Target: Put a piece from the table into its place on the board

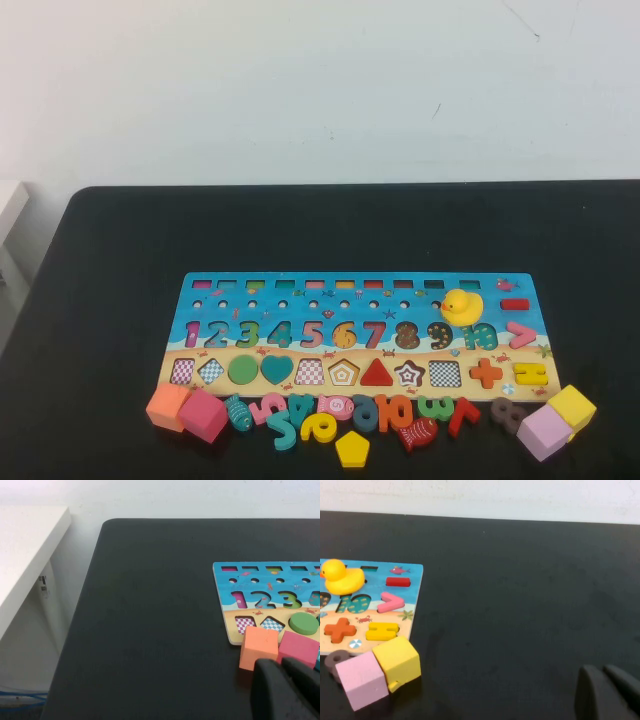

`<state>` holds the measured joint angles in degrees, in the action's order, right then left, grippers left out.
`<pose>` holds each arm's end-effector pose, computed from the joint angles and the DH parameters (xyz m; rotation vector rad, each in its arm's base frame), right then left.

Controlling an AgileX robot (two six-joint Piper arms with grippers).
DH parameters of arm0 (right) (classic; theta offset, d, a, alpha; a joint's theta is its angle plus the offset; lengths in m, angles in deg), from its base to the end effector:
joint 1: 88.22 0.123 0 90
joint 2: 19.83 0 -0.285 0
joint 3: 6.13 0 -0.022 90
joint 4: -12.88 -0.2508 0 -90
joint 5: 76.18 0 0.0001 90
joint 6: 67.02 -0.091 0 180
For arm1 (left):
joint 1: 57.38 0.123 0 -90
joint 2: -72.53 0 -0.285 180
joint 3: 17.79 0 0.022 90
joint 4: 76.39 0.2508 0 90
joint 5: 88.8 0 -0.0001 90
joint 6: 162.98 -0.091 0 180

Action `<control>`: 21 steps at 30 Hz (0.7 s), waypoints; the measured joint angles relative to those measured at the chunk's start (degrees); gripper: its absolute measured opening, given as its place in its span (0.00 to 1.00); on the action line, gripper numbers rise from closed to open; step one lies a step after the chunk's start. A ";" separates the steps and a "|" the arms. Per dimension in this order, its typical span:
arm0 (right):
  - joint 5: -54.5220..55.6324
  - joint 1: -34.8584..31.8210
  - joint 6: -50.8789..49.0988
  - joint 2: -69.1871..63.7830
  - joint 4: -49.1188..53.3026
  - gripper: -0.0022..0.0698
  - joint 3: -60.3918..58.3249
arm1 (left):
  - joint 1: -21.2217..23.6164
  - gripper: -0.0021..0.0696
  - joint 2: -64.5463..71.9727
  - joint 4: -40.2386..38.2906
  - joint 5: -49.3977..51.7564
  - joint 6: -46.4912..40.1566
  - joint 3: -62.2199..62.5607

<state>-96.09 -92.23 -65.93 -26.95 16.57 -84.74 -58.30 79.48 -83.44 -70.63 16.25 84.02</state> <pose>0.0530 -0.0057 0.1744 0.0065 1.8448 -0.1248 0.0536 -0.0044 0.1798 -0.0515 1.8016 -0.1198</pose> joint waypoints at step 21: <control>0.00 0.00 0.00 0.00 0.00 0.06 0.00 | 0.00 0.03 0.00 0.00 0.00 0.00 0.00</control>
<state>-96.09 -92.23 -65.93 -26.95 16.57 -84.74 -58.30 79.48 -83.44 -70.63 16.25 84.02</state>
